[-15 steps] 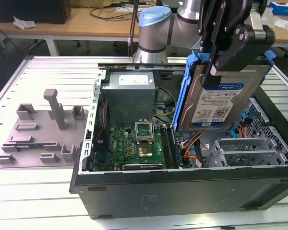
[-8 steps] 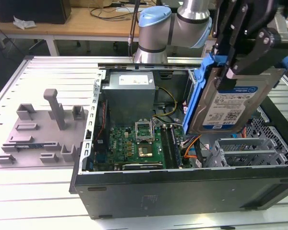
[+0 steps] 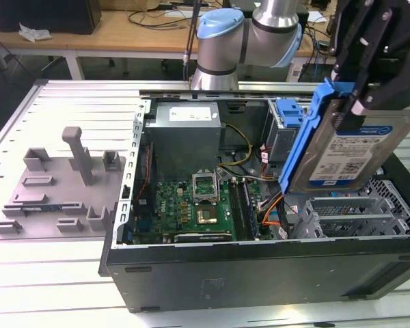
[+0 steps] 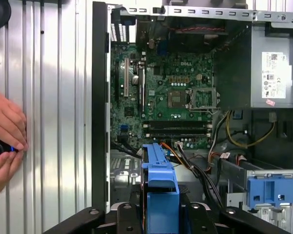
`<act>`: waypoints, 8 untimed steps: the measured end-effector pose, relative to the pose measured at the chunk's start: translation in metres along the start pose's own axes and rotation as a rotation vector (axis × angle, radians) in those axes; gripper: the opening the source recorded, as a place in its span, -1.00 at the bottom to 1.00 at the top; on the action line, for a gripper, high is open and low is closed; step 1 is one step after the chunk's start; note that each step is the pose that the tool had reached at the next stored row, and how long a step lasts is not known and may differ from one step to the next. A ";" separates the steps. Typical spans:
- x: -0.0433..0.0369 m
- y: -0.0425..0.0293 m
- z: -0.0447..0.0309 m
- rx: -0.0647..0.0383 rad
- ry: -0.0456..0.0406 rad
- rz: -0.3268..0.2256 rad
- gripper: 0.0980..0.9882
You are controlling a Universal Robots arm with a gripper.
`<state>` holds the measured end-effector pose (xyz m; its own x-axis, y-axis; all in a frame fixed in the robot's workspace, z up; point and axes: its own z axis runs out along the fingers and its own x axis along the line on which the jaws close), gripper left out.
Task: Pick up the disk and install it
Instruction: 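Insert the disk into the insertion slot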
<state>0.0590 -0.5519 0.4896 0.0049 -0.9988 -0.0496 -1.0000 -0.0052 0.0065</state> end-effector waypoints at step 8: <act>0.0005 -0.0264 -0.0001 0.000 0.0000 0.001 -0.40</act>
<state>0.0854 -0.5523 0.4896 0.0038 -0.9988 -0.0497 -1.0000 -0.0041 0.0067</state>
